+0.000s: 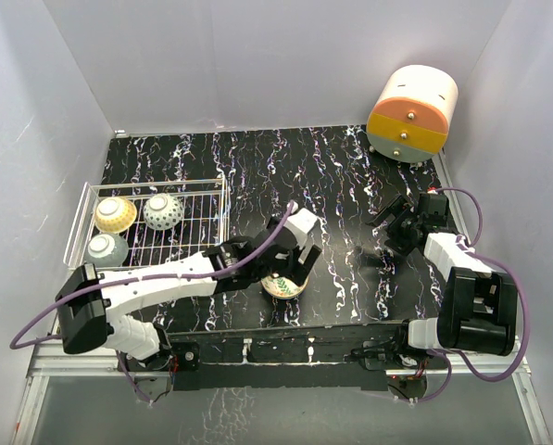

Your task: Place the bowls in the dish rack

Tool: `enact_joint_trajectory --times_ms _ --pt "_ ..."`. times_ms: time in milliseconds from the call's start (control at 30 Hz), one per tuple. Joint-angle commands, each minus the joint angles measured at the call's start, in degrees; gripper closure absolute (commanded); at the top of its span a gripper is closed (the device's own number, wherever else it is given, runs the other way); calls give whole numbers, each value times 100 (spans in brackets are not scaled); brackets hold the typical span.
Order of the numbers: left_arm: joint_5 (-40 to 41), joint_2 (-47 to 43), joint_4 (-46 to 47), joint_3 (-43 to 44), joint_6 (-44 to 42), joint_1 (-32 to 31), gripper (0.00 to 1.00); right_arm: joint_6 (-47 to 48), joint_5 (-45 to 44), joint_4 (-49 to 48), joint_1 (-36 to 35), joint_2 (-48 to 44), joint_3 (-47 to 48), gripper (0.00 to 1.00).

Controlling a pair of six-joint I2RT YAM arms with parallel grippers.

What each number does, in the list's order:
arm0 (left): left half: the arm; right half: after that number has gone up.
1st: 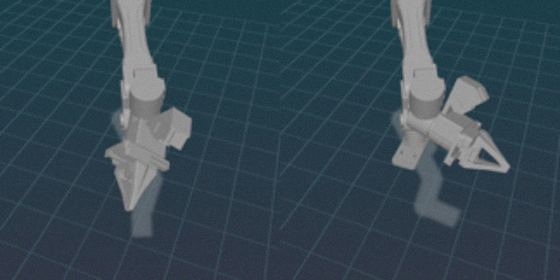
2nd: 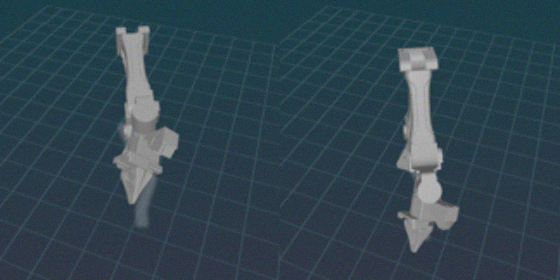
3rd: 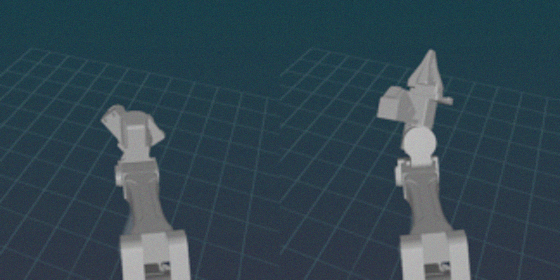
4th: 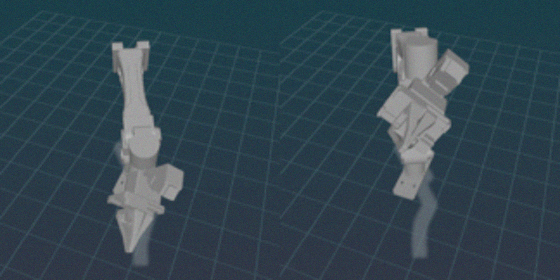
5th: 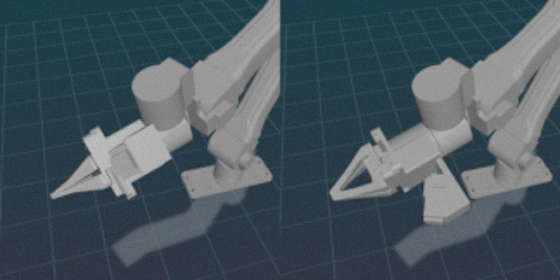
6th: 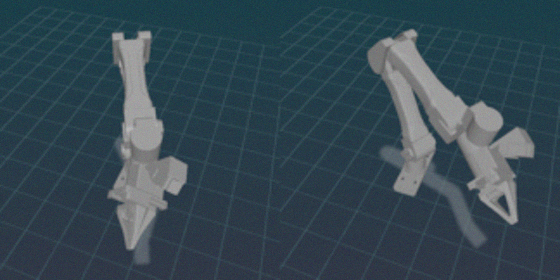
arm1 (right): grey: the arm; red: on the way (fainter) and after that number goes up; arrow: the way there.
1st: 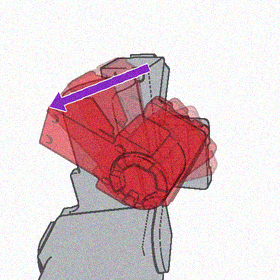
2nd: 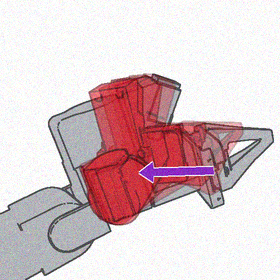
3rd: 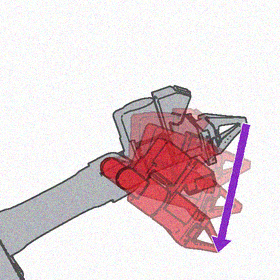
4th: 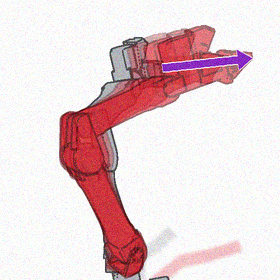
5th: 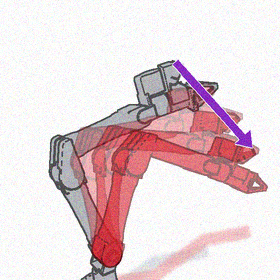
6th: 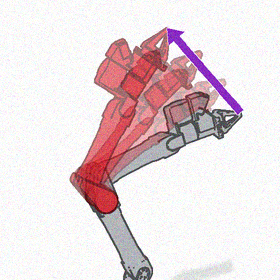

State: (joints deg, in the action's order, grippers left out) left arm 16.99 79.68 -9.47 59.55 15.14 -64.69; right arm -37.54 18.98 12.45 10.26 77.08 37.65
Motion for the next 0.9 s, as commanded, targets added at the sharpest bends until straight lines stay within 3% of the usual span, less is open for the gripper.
enact_joint_trajectory --times_ms 0,467,867 --pt "373 -194 454 -136 11 -243 20 113 -100 -86 20 -186 68 10" --pt "832 935 371 159 328 -816 27 97 -70 -138 20 -168 -29 10" --pt "986 1342 7 329 664 -859 32 81 -79 -182 20 -131 -78 10"
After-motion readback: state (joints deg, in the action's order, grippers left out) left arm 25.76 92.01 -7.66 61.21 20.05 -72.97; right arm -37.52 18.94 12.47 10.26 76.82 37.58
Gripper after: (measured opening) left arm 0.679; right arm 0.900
